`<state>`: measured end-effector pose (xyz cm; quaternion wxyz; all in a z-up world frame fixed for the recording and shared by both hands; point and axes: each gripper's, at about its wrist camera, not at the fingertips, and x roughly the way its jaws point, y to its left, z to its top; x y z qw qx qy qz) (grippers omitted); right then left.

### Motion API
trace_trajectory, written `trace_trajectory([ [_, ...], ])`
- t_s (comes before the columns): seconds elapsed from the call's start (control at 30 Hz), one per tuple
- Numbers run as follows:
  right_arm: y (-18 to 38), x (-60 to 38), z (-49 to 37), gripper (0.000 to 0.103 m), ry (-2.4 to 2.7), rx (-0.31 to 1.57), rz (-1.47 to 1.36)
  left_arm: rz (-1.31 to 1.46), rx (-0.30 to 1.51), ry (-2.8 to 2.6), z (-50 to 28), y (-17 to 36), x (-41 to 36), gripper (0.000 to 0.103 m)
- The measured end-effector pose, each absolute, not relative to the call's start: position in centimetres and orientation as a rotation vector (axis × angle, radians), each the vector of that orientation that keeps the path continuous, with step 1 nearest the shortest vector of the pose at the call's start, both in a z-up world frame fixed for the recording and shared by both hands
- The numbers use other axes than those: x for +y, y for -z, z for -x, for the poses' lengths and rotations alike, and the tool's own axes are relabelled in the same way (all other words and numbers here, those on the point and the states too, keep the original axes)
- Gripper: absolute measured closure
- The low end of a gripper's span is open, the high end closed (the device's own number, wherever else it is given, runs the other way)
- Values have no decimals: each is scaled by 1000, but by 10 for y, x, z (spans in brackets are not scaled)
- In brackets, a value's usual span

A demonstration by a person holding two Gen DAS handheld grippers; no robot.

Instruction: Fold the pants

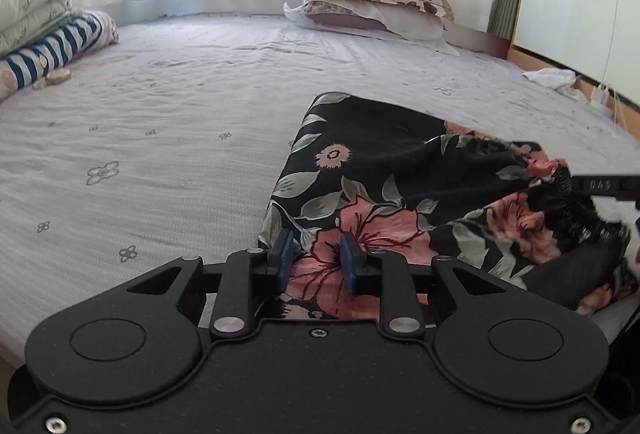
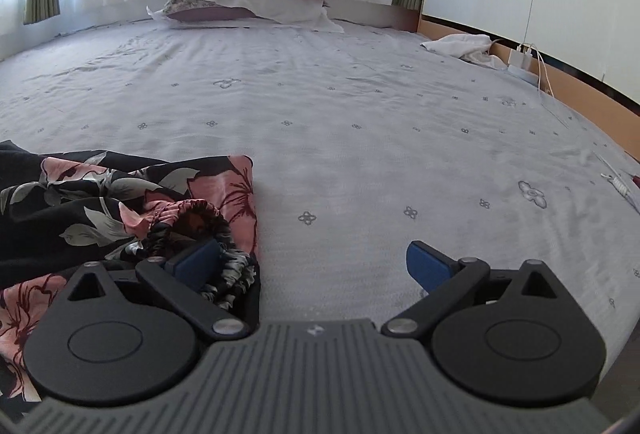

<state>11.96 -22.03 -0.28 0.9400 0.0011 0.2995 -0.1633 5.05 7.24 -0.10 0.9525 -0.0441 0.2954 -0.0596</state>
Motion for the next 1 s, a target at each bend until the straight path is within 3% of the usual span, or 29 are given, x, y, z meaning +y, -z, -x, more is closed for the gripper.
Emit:
trace_trajectory([
  [0.17, -21, -203, -105, 0, 299, 522, 94, 152, 573, 146, -76, -29, 91, 75],
  [0.37, -47, -196, -80, 0, 128, 429, -7, 86, 607, 259, -149, -59, 84, 74],
  [0.63, -20, -157, -75, 21, -121, 520, -34, -64, 776, 158, -255, -19, 43, 78],
  [0.87, 5, -159, -79, 24, -87, 561, -29, -126, 728, 45, -271, -6, 44, 69],
  [1.0, 5, -167, -75, 22, -34, 519, -38, -174, 684, 31, -255, -18, 40, 68],
])
